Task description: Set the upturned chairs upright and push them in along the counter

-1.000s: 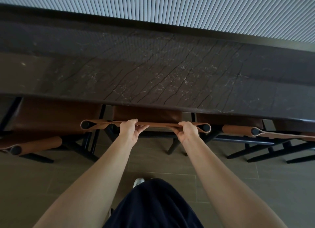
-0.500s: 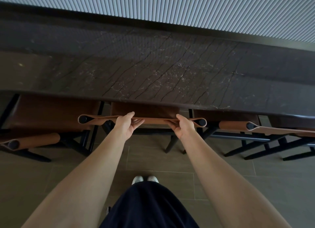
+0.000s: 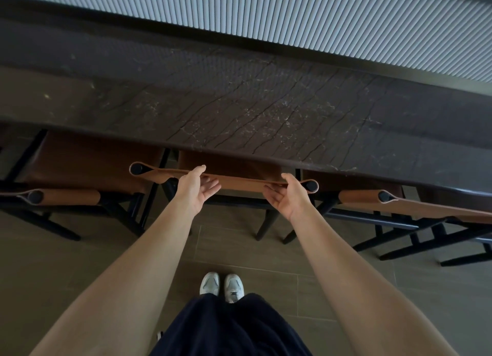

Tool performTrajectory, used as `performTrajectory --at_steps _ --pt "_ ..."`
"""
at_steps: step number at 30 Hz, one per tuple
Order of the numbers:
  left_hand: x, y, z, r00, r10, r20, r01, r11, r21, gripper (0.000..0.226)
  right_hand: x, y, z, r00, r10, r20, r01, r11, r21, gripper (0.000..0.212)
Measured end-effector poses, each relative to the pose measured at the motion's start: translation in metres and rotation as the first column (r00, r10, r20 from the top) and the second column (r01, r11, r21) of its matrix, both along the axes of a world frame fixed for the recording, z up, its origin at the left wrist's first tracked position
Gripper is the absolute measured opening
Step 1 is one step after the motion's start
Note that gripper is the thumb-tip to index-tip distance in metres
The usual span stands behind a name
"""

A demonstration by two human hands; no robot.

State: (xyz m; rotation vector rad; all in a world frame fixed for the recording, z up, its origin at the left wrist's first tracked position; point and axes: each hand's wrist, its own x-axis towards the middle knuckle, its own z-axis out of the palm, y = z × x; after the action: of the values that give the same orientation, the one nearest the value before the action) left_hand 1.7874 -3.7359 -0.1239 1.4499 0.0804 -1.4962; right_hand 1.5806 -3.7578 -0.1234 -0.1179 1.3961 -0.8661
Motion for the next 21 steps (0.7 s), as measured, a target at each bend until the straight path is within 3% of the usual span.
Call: performTrajectory --at_steps 9,15,21 --pt "0.004 0.035 0.012 0.999 0.024 0.036 -0.021 0.995 -0.1 0.022 0.017 0.029 0.007 0.987 0.154 -0.039 -0.155 0.987 -0.037 0.045" --pt "0.028 0.069 0.018 0.991 0.035 0.126 -0.01 0.981 -0.194 0.037 0.041 0.052 0.021 0.975 0.219 -0.038 -0.222 0.966 -0.13 0.043" --pt "0.069 0.116 0.036 0.97 0.02 0.243 0.049 0.96 -0.276 0.026 0.089 0.092 0.04 0.945 0.32 -0.068 -0.326 0.905 -0.272 0.041"
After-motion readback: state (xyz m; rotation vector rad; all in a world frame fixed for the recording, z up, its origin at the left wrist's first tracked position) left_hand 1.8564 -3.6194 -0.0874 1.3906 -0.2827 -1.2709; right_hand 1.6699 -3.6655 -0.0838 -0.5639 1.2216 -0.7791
